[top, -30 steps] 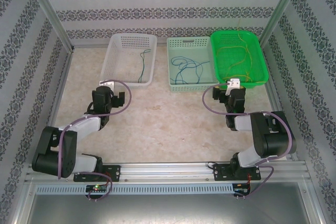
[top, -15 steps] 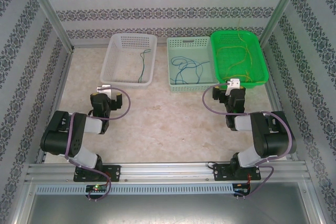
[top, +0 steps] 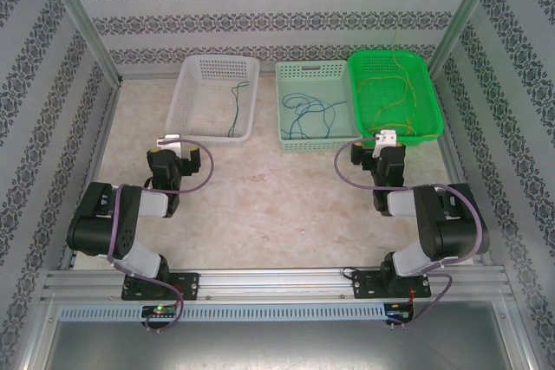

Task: Untangle the cables

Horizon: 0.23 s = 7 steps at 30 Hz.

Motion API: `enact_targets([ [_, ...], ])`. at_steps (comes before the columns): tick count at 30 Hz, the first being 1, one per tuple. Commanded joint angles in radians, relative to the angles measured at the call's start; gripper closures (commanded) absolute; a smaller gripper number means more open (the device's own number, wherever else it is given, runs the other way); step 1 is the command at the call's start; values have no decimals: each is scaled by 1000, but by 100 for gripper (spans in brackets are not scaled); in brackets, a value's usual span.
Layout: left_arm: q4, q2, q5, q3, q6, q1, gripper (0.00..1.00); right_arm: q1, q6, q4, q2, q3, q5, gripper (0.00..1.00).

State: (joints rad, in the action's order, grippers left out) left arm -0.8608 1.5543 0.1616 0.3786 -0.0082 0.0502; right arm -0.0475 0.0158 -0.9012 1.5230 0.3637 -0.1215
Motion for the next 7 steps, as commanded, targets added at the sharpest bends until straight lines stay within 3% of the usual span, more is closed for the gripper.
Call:
enact_targets([
  [1,-16,6,0,12,-16,-13,0,9,11,-5,-11,17,22,2],
  [7,-16,6,0,13,-17,-12,0,9,11,-7,-13,15,22,2],
])
